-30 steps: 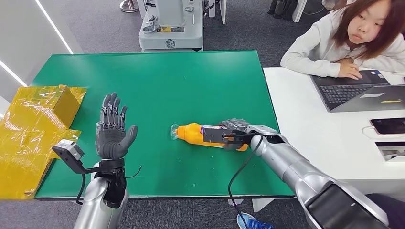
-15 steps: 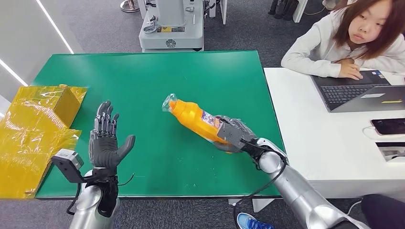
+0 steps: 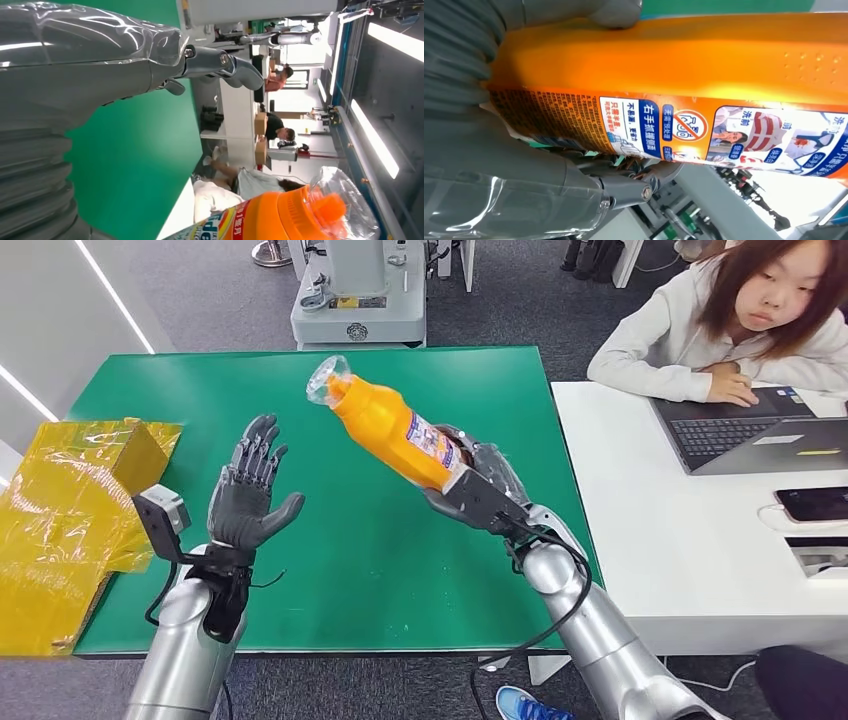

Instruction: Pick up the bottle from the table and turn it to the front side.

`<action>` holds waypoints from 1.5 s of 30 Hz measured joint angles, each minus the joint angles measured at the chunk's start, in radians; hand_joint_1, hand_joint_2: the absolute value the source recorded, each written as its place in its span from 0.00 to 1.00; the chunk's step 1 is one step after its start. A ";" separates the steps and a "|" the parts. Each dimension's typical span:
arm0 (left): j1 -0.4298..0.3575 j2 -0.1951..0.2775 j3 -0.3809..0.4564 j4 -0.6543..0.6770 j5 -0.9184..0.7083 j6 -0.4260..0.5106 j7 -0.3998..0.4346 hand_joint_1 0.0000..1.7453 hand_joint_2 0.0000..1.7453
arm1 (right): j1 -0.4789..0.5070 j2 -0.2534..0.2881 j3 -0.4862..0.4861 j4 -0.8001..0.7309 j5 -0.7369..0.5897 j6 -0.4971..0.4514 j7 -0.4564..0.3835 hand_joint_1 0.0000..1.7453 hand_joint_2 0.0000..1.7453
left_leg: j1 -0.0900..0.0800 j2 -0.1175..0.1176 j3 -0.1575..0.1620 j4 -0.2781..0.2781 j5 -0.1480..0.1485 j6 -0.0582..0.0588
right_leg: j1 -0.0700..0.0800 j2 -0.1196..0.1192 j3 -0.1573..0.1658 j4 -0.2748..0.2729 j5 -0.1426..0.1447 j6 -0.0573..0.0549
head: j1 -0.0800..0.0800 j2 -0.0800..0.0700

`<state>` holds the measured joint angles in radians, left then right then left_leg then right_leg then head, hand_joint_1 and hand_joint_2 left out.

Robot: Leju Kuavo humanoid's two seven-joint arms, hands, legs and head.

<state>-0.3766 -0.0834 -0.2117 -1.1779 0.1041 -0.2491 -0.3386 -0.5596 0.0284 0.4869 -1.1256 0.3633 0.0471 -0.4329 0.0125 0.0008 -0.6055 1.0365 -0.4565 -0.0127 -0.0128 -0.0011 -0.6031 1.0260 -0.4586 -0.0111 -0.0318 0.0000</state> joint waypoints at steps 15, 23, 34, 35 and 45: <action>-0.213 0.031 -0.003 0.169 0.108 -0.038 0.022 0.00 1.00 | -0.129 0.145 0.110 0.236 0.058 -0.020 0.011 1.00 1.00 | 0.000 0.000 0.000 0.000 0.000 0.000 | 0.000 0.000 -0.001 0.001 0.000 0.000 | 0.000 0.000; -0.296 0.021 -0.021 0.280 0.147 -0.071 0.034 0.00 1.00 | -0.150 0.170 0.134 0.339 0.077 -0.053 0.009 1.00 1.00 | 0.000 0.000 0.000 0.000 0.000 0.000 | 0.000 0.000 -0.001 0.000 0.000 0.000 | 0.000 0.000; -0.324 -0.001 -0.078 0.404 0.133 -0.138 0.041 1.00 1.00 | -0.157 0.162 0.117 0.391 0.096 -0.117 0.013 1.00 1.00 | 0.000 0.000 0.000 0.000 0.000 0.000 | 0.000 0.000 -0.001 0.000 0.000 0.000 | 0.000 0.000; -0.324 -0.002 -0.083 0.409 0.128 -0.139 0.043 1.00 1.00 | -0.157 0.160 0.113 0.392 0.098 -0.120 0.013 1.00 1.00 | 0.000 0.000 0.000 0.000 0.000 0.000 | 0.000 0.000 -0.001 0.000 0.000 0.000 | 0.000 0.000; -0.338 -0.006 -0.106 0.424 0.119 -0.144 0.054 1.00 1.00 | -0.153 0.149 0.088 0.391 0.108 -0.123 0.014 1.00 1.00 | 0.000 0.000 0.000 0.000 0.000 0.000 | 0.000 0.000 -0.001 0.000 0.000 0.000 | 0.000 0.000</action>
<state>-0.7148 -0.0890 -0.3174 -0.7538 0.2235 -0.3929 -0.2850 -0.7124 0.1776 0.5744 -0.7350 0.4715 -0.0760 -0.4191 0.0124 0.0010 -0.6056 1.0368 -0.4564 -0.0130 -0.0129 -0.0007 -0.6042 1.0264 -0.4584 -0.0111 -0.0317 0.0000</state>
